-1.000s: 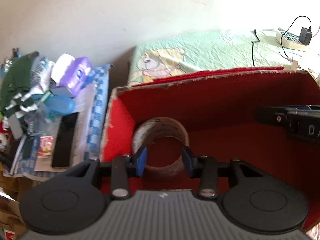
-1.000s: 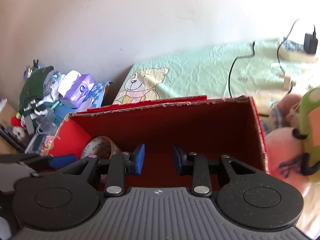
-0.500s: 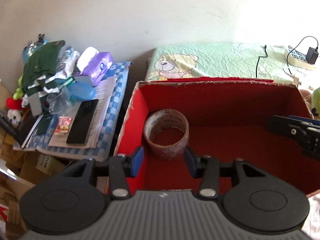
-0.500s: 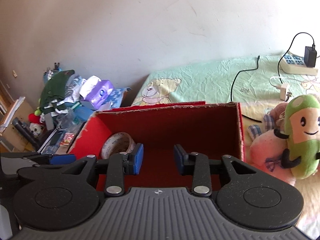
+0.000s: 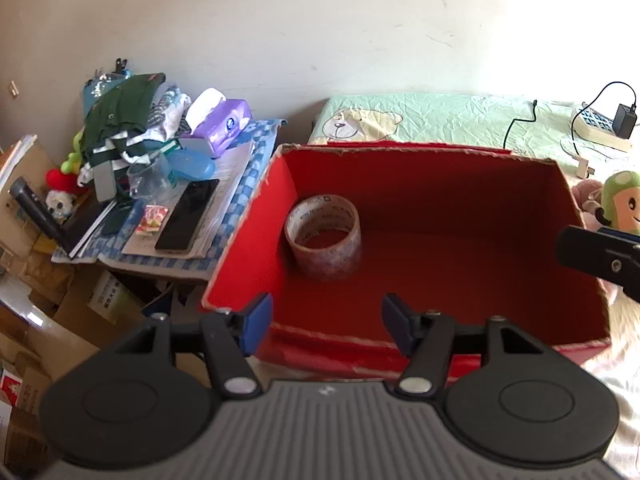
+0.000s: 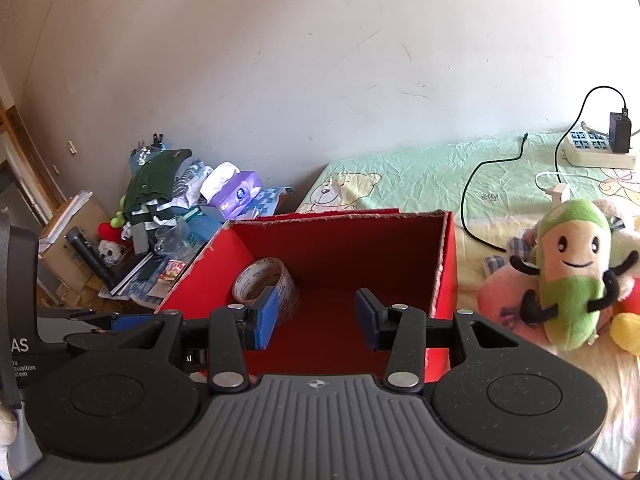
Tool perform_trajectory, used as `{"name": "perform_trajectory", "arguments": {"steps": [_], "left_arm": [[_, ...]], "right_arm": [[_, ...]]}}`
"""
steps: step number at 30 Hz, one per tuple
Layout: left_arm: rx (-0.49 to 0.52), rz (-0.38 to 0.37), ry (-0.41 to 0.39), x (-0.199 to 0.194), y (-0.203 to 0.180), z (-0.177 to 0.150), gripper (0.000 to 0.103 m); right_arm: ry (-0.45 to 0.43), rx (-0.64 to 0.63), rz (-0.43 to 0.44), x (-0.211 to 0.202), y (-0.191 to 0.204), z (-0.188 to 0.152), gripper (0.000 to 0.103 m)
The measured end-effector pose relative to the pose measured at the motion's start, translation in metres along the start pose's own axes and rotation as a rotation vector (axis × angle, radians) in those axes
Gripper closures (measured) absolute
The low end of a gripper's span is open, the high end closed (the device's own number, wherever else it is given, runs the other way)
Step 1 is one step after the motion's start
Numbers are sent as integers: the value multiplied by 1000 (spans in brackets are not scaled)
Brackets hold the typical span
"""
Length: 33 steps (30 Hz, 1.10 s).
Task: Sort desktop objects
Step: 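Withdraw the right gripper from the box toward the pine cone, then close the right gripper on the brown pine cone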
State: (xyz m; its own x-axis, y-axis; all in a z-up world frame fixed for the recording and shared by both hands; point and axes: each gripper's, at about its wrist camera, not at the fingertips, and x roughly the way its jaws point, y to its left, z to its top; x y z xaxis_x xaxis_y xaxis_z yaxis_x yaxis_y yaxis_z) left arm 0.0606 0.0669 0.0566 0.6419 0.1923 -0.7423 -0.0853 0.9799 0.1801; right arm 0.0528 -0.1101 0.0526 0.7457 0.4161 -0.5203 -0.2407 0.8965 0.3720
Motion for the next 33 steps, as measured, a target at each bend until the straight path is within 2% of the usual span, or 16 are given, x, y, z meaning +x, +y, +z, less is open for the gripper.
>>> {"name": "perform_trajectory", "arguments": {"steps": [13,26,29,33], "left_arm": [[0,18,21,-24,-38,-36,30],[69,-12,105,-14,-70,-66,29],[83,-32,112,-13,-74,-73,29],[117,-95,111,-17,-78,-86,29]], "right_arm": [[59,9,56,-32,-26,-30,56],[177,108,57,-35,-58,-74,56],[213,136,62,-35,-65,-84,56],[268,169,74,-34,-74,-99,56]]}}
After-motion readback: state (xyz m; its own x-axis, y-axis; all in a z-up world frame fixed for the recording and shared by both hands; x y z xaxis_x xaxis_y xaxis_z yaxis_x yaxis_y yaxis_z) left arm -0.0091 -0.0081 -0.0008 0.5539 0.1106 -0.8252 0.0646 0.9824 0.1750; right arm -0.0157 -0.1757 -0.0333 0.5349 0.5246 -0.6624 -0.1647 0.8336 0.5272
